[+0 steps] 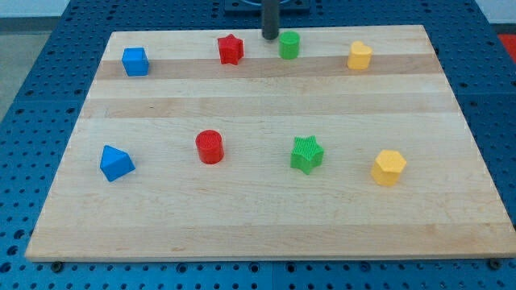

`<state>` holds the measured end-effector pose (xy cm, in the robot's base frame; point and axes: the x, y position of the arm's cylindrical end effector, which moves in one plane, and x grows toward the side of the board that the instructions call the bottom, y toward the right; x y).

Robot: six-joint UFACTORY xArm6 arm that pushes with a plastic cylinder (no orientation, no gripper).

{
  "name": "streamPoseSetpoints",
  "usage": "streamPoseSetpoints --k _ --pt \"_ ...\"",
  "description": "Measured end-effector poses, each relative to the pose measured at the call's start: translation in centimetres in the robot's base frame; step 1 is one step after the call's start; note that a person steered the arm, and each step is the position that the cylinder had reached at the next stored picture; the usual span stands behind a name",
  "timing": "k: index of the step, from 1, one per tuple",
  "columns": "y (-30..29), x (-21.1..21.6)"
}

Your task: Align the green circle at the right side of the red star

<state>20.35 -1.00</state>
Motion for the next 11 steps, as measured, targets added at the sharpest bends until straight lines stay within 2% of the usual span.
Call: streamPoseSetpoints --k 2,3,4,6,7,9,10,11 --pt "-0.5 -0.4" --pt "6.6 -0.5" --pt "7.3 -0.5" --pt "6.0 -0.7" --pt "2.5 -0.7" --pt "2.5 4.5" --pt "2.5 4.5" --pt "2.5 1.4"
